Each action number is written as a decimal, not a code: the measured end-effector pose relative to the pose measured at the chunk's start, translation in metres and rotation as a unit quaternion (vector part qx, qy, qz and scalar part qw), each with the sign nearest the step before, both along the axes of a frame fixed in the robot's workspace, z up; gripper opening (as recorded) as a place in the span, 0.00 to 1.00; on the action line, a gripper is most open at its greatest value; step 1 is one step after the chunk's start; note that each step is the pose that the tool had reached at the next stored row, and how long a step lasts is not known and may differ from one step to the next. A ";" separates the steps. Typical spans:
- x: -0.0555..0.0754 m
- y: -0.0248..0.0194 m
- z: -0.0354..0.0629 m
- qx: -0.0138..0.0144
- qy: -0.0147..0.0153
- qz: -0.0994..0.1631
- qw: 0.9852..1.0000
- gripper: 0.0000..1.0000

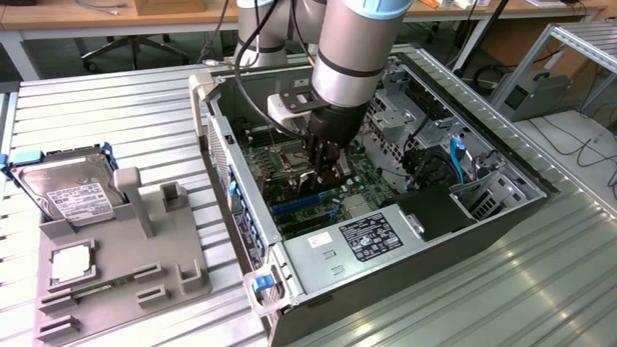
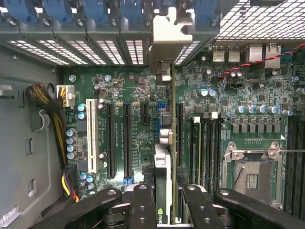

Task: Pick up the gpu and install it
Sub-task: 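Insert the gpu into the slot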

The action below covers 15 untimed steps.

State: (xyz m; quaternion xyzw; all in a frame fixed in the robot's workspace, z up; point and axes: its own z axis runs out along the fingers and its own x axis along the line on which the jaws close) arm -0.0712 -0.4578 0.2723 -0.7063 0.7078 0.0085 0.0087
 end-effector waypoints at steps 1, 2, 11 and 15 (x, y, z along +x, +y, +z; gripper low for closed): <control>0.000 -0.0002 0.0000 0.000 0.000 0.000 1.000 0.27; 0.000 -0.0005 0.0000 0.000 0.000 0.000 1.000 0.27; -0.004 -0.0011 0.0000 0.000 0.000 0.000 1.000 0.27; -0.006 -0.0011 -0.0001 0.000 0.000 0.000 1.000 0.27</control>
